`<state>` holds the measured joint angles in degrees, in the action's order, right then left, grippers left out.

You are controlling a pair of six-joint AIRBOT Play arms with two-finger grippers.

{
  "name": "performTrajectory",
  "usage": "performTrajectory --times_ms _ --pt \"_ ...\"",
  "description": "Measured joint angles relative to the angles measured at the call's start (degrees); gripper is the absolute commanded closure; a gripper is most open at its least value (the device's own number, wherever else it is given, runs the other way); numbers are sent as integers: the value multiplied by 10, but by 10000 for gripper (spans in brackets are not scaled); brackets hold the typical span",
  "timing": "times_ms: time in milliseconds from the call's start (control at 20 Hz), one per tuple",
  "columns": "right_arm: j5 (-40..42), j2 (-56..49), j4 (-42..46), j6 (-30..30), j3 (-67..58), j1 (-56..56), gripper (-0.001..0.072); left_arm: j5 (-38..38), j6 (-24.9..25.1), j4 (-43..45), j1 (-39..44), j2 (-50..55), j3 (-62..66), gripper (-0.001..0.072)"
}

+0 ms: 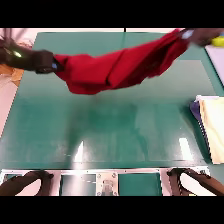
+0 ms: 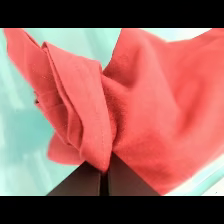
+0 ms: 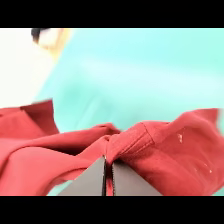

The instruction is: Fold the shirts.

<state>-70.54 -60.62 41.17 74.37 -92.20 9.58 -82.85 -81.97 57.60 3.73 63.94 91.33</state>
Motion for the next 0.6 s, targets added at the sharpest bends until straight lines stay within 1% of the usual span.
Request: performTrajectory --times_ms 100,200,300,400,500,600 --pt "-8 47 5 0 -19 19 692 -23 0 4 0 -5 35 687" --pt "-35 74 14 0 -20 28 692 -40 0 6 0 -7 42 687" --pt "-59 89 23 0 10 30 692 -49 -2 3 0 -8 21 687" --pt "-60 94 27 0 69 23 692 -43 0 -7 0 -9 -28 687" --pt "-26 89 29 -5 160 1 692 -12 12 -31 0 -9 -105 686" --pt "29 66 30 -13 249 -30 692 38 32 -63 0 -9 -203 686"
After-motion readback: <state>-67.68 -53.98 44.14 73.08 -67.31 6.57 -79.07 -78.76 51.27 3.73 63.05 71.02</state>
